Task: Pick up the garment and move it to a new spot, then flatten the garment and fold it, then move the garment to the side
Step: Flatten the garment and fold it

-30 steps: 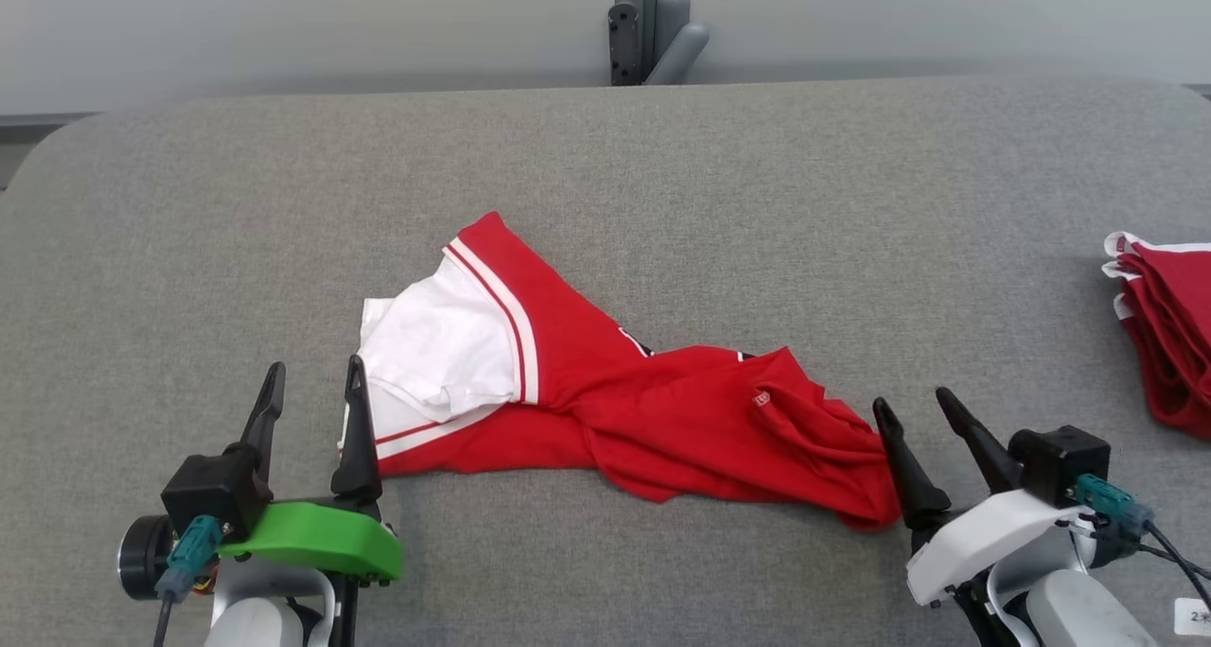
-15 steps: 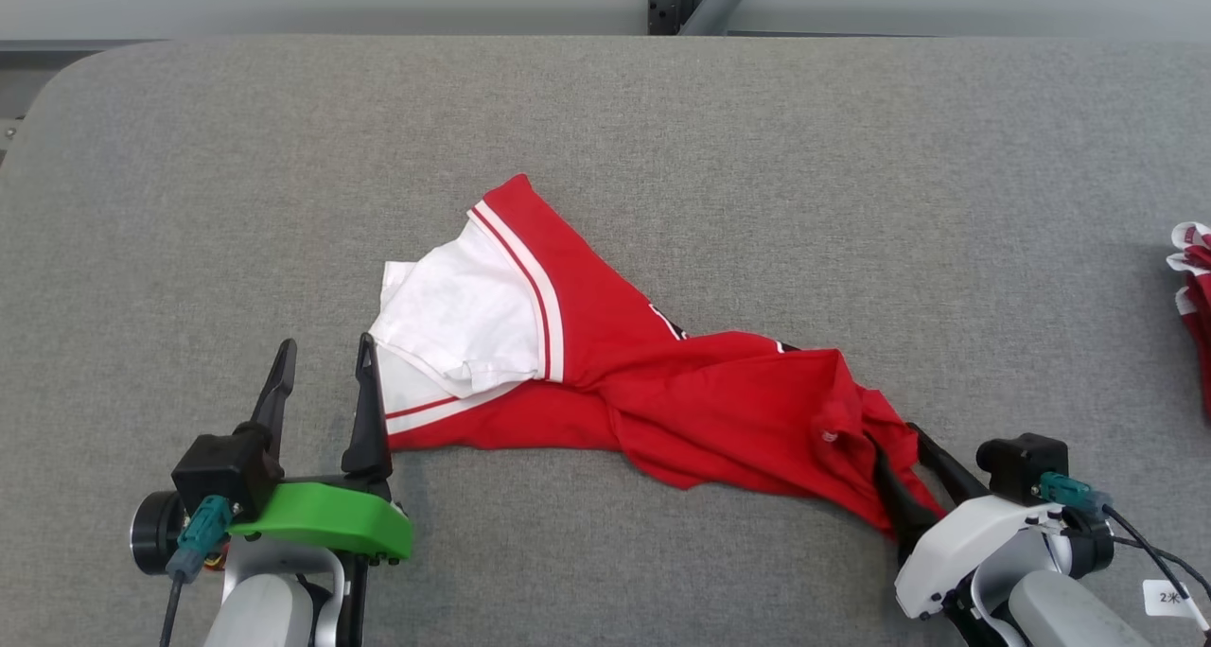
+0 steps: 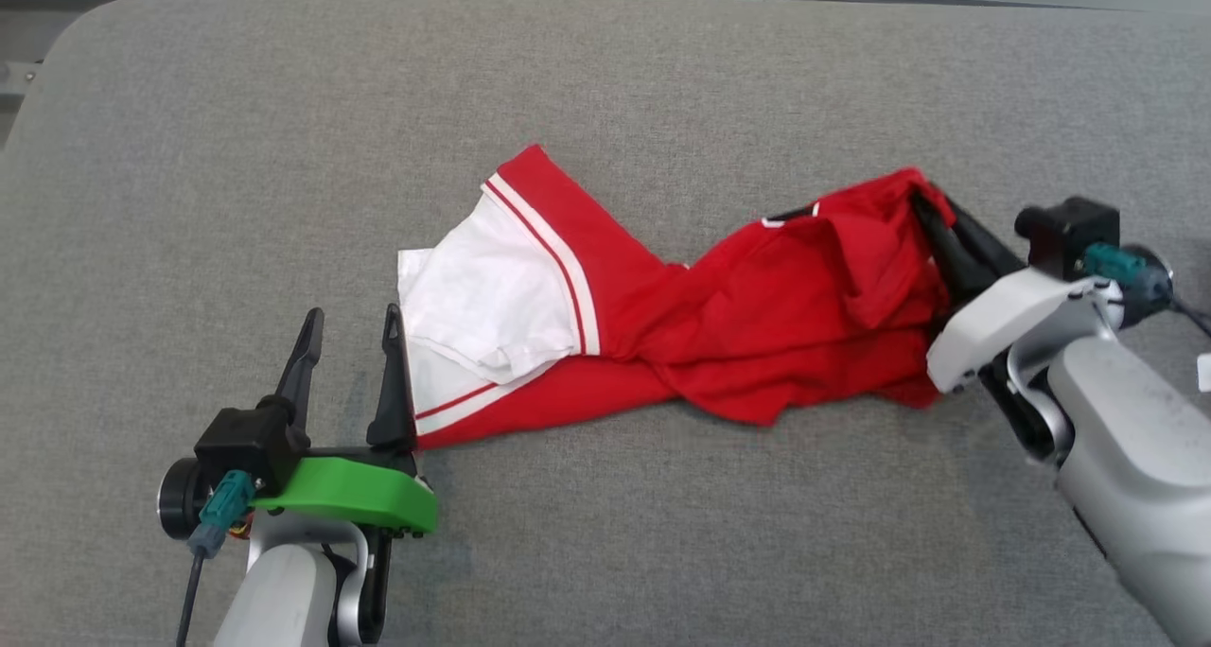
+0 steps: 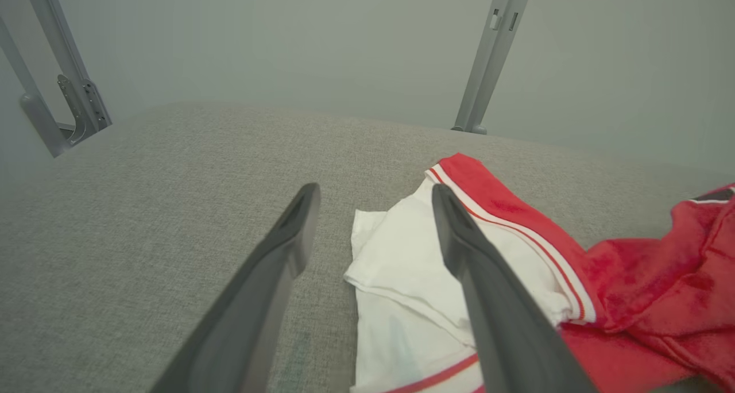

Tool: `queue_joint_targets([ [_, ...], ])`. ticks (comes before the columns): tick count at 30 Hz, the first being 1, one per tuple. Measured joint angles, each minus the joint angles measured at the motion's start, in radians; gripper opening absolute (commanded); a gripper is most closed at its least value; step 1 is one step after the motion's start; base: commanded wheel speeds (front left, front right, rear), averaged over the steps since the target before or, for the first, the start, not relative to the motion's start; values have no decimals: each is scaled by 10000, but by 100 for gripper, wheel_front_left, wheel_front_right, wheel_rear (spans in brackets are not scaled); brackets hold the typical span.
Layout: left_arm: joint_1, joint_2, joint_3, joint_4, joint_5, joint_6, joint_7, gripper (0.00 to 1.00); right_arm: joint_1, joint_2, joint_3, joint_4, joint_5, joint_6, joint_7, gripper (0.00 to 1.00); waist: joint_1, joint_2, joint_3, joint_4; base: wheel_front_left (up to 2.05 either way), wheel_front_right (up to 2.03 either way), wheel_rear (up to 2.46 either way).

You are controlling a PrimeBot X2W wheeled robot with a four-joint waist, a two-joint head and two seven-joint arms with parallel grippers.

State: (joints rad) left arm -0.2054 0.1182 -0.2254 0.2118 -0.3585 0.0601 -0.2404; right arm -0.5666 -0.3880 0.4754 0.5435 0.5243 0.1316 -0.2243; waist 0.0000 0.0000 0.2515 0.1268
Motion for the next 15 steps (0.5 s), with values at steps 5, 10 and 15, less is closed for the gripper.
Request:
queue_joint_targets([
  [5, -258, -100, -104, 186, 0, -102, -75, 100, -1290, -238, 692, 794, 196, 0, -113, 0, 0, 0, 248, 279, 0, 0, 0],
  [10, -397, -213, -155, 353, -10, -153, -146, 100, -1608, -255, 1185, 1998, 761, -2, -144, 100, 1, 0, 441, 540, 0, 0, 0],
  [15, -424, -244, -65, 426, -8, -153, -165, 100, -1683, -115, 934, 2374, 1237, -2, -343, 100, 1, 0, 487, 542, 0, 0, 0],
])
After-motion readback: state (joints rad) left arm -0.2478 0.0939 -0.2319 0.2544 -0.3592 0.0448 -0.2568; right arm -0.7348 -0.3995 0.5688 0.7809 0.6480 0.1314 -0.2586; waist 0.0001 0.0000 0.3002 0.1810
